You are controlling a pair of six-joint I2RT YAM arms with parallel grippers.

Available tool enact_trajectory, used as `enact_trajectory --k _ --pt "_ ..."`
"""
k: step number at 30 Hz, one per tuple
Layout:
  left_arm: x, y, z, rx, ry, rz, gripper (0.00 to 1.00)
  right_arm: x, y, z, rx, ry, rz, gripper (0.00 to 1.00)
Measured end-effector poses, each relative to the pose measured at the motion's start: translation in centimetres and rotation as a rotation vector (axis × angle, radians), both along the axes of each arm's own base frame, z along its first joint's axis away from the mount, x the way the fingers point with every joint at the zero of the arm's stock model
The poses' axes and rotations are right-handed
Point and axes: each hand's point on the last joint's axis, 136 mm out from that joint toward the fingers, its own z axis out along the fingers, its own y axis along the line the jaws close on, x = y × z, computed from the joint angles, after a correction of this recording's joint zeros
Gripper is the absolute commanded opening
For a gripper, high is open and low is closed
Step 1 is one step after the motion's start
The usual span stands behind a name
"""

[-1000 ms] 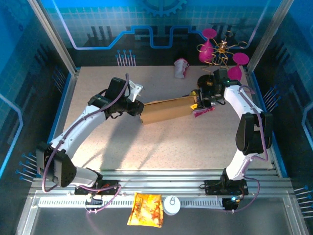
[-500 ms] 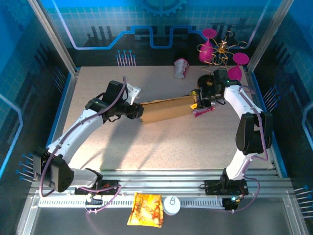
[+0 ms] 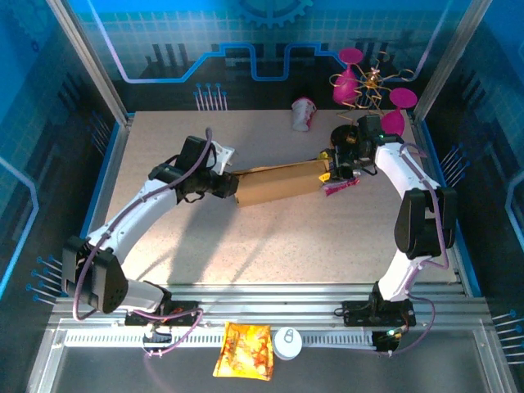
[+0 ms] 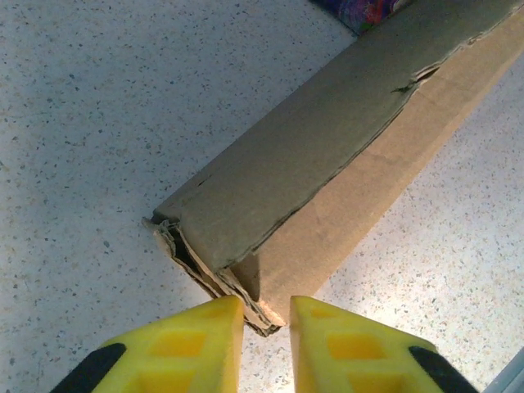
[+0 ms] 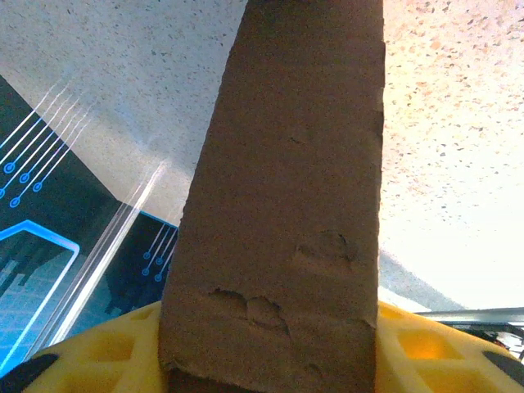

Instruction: Fold the paper box

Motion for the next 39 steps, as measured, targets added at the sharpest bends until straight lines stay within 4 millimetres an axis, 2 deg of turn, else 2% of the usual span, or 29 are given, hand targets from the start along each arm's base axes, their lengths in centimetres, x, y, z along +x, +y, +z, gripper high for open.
enact_trajectory --k 13,28,36,39 --pt "0.2 0.1 0.3 -0.022 0.025 0.048 0.01 0.2 0.0 0.0 0.001 -0.005 -0.008 0.24" --pt "0.1 0.0 0.0 -0.002 0.041 0.066 0.0 0.2 0.0 0.0 0.001 -0.005 -0.008 0.23" --pt "0.1 0.2 -0.9 0.045 0.015 0.061 0.0 0.3 0.1 0.0 0.0 -0.004 -0.016 0.28" --pt "0.2 0.2 -1.3 0.06 0.002 0.062 0.0 0.4 0.0 0.0 -0.001 -0.005 -0.02 0.34"
